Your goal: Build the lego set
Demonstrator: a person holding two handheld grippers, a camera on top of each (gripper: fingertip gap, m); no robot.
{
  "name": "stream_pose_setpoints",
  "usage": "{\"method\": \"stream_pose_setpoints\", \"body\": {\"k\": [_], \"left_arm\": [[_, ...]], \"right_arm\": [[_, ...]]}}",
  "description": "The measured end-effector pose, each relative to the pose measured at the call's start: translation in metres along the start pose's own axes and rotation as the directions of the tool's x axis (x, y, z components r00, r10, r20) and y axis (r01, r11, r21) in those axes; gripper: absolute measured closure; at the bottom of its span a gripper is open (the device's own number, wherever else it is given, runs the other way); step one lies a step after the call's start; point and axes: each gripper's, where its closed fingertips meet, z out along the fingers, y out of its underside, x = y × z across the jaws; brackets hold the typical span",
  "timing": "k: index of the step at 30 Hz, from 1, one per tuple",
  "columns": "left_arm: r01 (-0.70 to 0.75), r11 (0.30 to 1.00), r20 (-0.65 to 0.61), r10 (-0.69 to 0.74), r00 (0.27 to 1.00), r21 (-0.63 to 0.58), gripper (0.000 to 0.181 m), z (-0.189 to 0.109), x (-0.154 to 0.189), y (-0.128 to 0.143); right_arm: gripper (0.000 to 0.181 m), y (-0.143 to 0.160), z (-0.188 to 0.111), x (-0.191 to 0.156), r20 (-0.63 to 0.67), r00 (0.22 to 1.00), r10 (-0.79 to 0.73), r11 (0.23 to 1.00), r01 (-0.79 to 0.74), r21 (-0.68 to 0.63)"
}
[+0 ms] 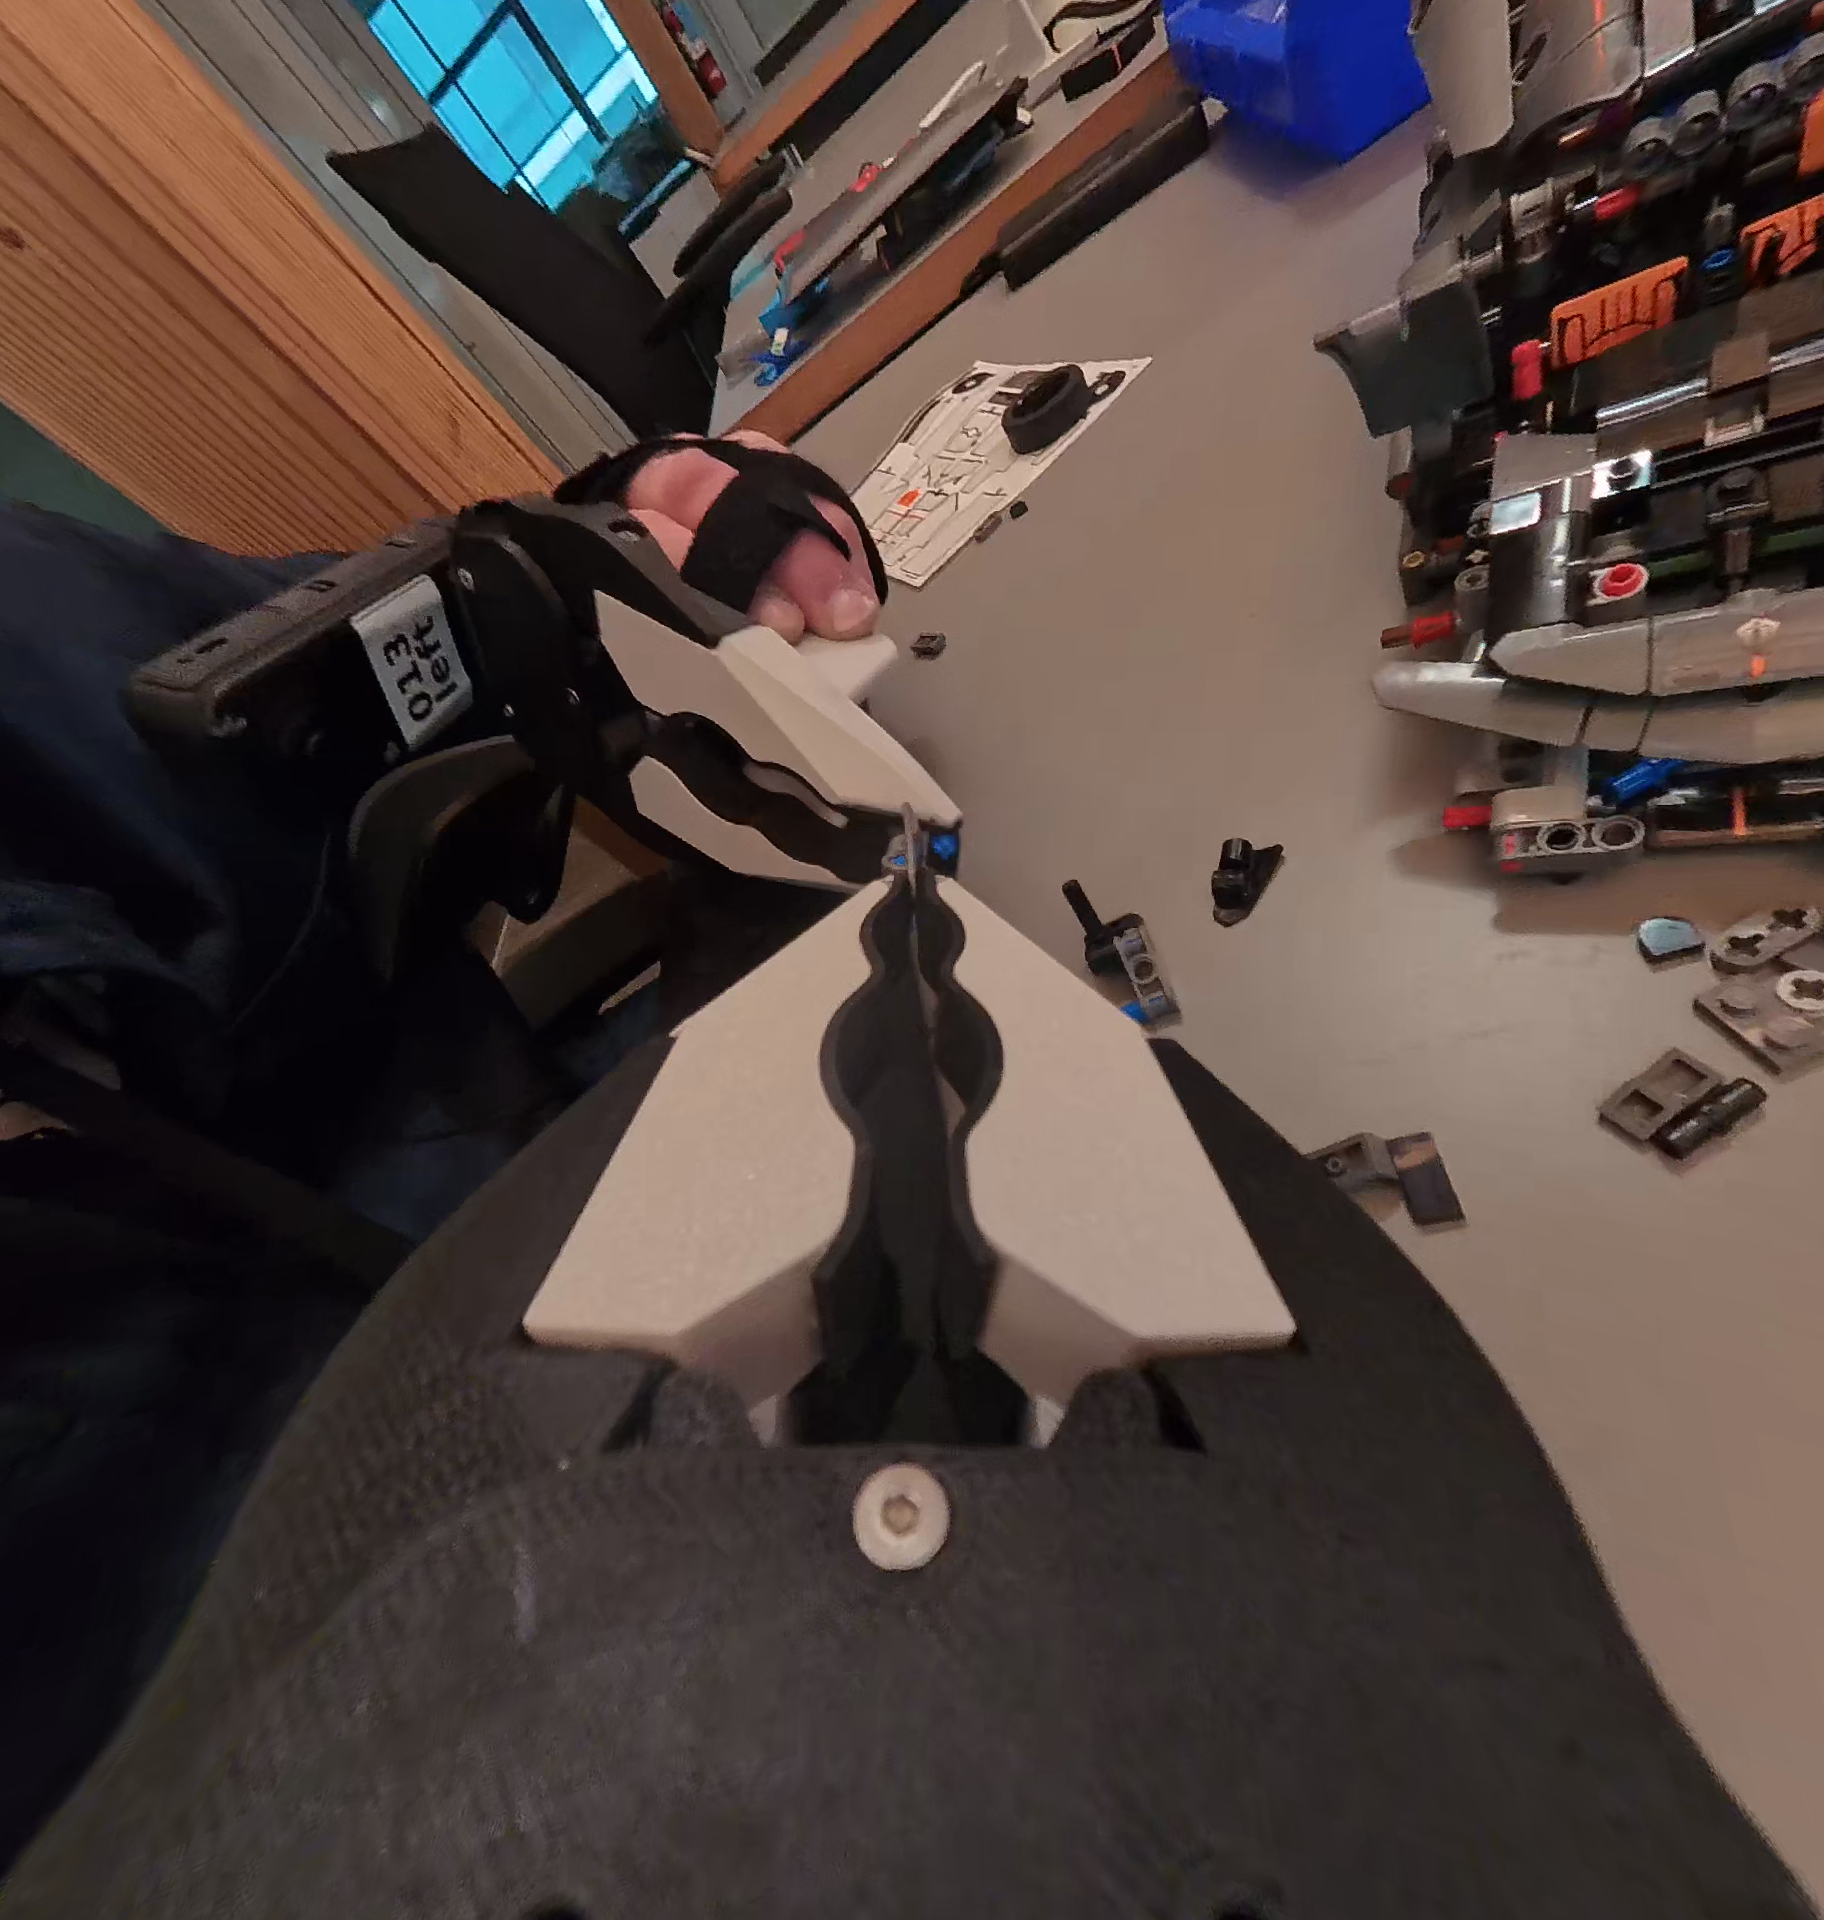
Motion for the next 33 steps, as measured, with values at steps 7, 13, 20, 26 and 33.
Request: {"method": "stream_pose_setpoints", "body": {"k": [7, 13, 20, 26, 33], "left_arm": [[-0.04, 0.999, 0.027, 0.039, 0.999, 0.007, 0.169, -0.001, 0.0, -0.003], [-0.067, 0.998, 0.04, 0.067, 0.997, -0.001, 0.169, -0.001, 0.001, -0.004], [-0.115, 0.993, 0.061, 0.116, 0.991, -0.018, 0.169, -0.001, 0.002, -0.003], [-0.162, 0.985, 0.055, 0.165, 0.985, -0.057, 0.169, 0.003, 0.008, 0.0], [-0.165, 0.982, 0.043, 0.169, 0.985, -0.09, 0.169, 0.004, 0.011, 0.004]], "right_arm": [[0.181, 0.003, 0.005, 0.002, 0.0, 1.0, 0.01, 1.0, -0.01, -0.027], [0.181, 0.004, 0.006, 0.004, 0.0, 1.0, 0.018, 0.999, -0.018, -0.036], [0.181, 0.004, 0.007, 0.003, 0.025, 0.999, 0.025, 0.997, -0.023, -0.068], [0.181, 0.009, 0.01, 0.007, 0.001, 1.0, 0.021, 0.99, -0.021, -0.137], [0.181, 0.012, 0.015, 0.011, -0.008, 1.0, 0.023, 0.988, -0.024, -0.153]]}}
